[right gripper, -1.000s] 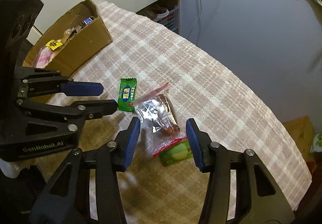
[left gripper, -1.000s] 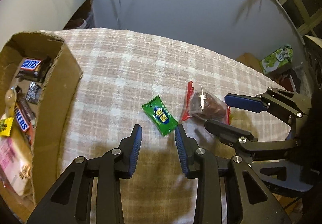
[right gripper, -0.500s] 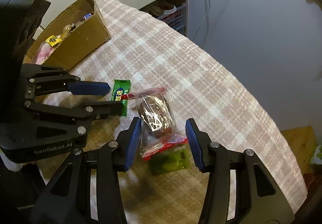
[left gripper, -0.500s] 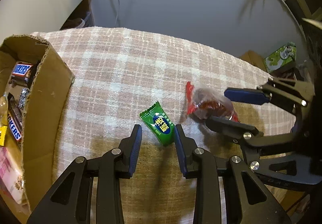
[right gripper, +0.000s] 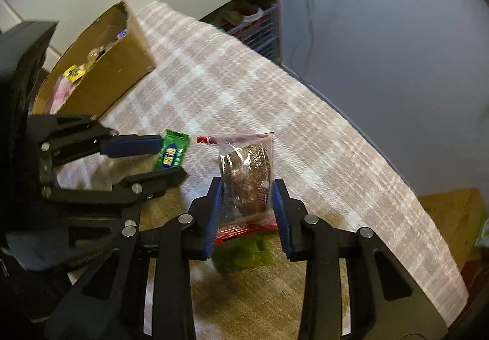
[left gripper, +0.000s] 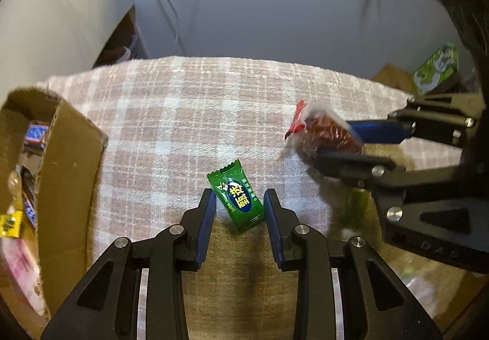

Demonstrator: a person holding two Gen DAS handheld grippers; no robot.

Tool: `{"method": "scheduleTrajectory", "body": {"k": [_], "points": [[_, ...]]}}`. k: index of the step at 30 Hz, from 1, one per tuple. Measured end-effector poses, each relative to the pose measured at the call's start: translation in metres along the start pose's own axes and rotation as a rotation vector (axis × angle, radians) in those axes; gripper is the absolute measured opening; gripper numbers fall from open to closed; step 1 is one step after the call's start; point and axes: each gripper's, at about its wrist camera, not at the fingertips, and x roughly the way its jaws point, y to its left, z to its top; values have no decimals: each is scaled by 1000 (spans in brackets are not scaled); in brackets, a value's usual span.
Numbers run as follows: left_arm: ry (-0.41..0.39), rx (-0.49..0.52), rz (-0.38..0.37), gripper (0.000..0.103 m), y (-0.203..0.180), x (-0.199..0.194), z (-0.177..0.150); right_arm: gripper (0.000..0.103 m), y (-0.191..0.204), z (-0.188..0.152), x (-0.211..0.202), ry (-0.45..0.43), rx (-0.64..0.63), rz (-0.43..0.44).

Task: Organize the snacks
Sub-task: 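Grasp the green-wrapped candy with the left tool while the right tool grasps the red-edged brown candy bag, then carry the green candy and the brown candy bag over the cardboard box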

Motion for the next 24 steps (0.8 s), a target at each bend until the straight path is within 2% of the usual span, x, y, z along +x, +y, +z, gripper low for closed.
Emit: {"method": "scheduleTrajectory", "body": {"k": [2,4,8,15,19,24], "points": [[-19,43,42,22,-7,1,1,34,-1,-2,-1,-6,14,0],[-40,41,51,6,-9,0,1,34,-3,-3,-3,-11,23,-1],[-41,-18,1,5,1,-1,1,33,-2,-8,-7,-23,43,3],[-43,-41,-16,5,22,-12,-10,33,3,-17,-17,-51,76,10],[-65,-75,-44,5,33,-30,-17,32,9,-20,-28,-75,85,17],[-97,-91,-45,5,50,-51,-25,32,23,-22,-42,-105,75,10]]}}
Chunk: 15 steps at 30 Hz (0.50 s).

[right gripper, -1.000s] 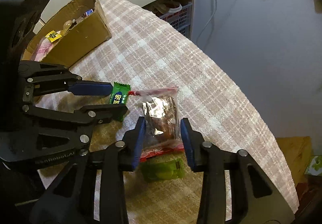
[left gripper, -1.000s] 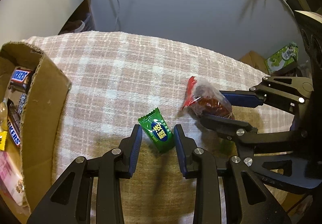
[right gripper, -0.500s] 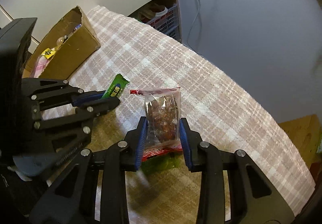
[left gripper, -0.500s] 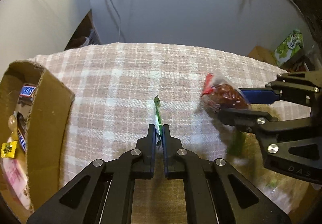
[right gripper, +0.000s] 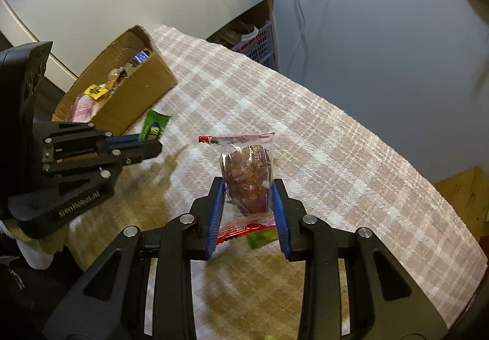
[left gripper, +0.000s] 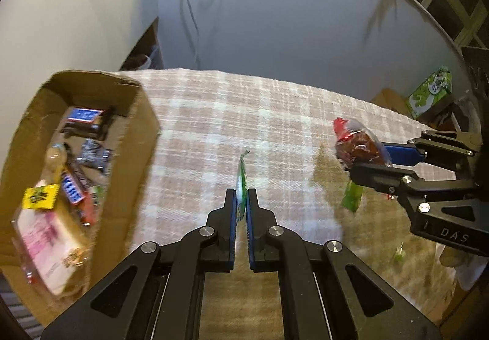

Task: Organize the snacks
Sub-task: 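Carry the green candy and the brown candy bag over the cardboard box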

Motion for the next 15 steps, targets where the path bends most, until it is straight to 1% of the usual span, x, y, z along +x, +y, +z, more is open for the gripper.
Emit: {"method": "scheduleTrajectory", "body": {"k": [4,7,12,15], "points": [[-24,-21,-6,5,13,-22,-7,32,8,1,-9,-17,6,8],[-47,-29,2,5,23,-40,-10,32,20,4,-18,-30,-10,9],[-69,-62,24,5,39,-55,-11,32,44,19,-31,-53,-47,10],[-84,-85,31,5,54,-66,-14,32,64,32,-33,-63,-75,17]]}}
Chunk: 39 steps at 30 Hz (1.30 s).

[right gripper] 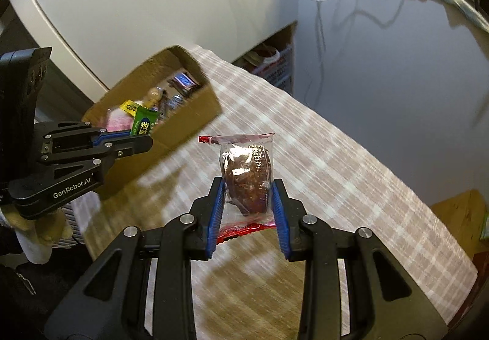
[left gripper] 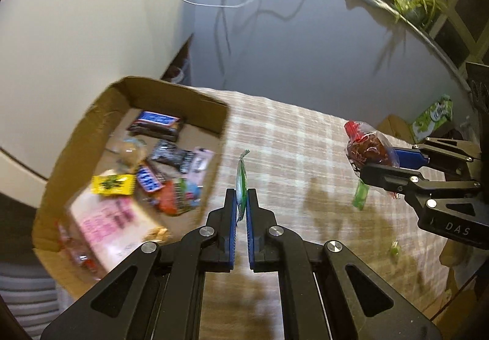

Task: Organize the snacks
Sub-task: 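Carry the green candy and the brown candy bag over the cardboard box, then open the left tool over the box while the right tool releases the brown candy bag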

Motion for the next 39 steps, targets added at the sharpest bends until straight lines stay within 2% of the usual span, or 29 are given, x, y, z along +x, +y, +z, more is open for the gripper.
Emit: {"method": "scheduleTrajectory", "body": {"k": [9,17,22,39], "points": [[-28,-84,45,5,60,-19,-4,32,55,43,12,-10,-71,26],[-55,-119,91,5,101,-26,1,32,94,72,41,1,-112,50],[-63,-125,100,5,111,-24,6,32,107,82,61,17,-125,52],[-58,-138,85,5,124,-9,16,32,110,98,104,75,-101,57]]}}
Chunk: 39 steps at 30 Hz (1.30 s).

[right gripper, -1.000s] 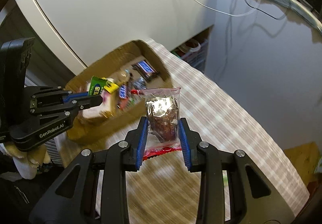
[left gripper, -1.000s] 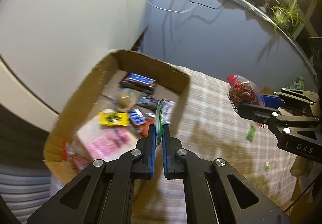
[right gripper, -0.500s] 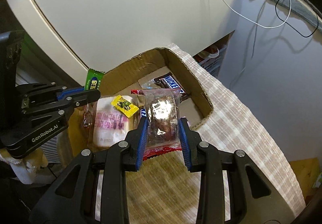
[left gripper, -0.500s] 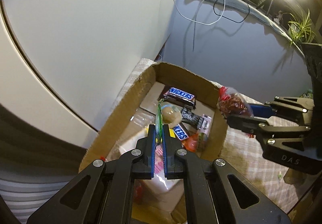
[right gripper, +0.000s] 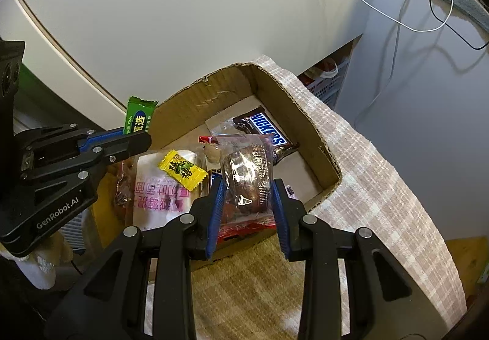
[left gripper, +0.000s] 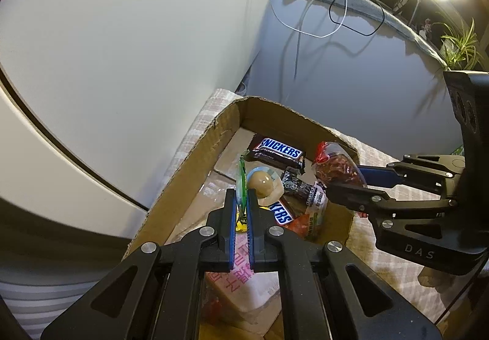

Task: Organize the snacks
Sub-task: 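Open the left tool over the box while the right tool releases the brown candy bag, then move both tools back over the last green candies on the tablecloth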

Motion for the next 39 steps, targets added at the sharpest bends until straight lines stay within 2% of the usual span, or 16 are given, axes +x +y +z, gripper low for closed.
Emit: {"method": "scheduleTrajectory", "body": {"k": [5,7,9,11,13,17,18,20,22,23,39], "points": [[9,-2,1,5,1,2,0,33,2,3,5,7,-10,-4],[17,2,-5,10,1,3,0,33,2,4,4,2,-12,-13],[17,6,-3,10,-1,3,0,36,3,4,4,-3,-13,-22],[12,10,1,16,-2,2,-1,51,3,5,2,-9,-11,-32],[14,8,6,21,-2,1,-2,59,2,4,-2,-24,-13,-43],[15,8,15,24,-3,-1,-3,62,0,3,-8,-30,-11,-60],[13,6,18,29,-3,-2,-3,63,0,2,-9,-31,-10,-64],[6,6,19,35,-3,-5,-4,71,-2,-1,-14,-35,-3,-68],[0,7,27,46,-4,-6,-5,76,-3,-3,-19,-41,6,-72],[-4,8,30,47,-5,-8,-5,77,-3,-4,-23,-46,8,-76],[-37,63,26,50,-35,-28,-9,80,-30,-42,-77,-123,111,-120]]}}
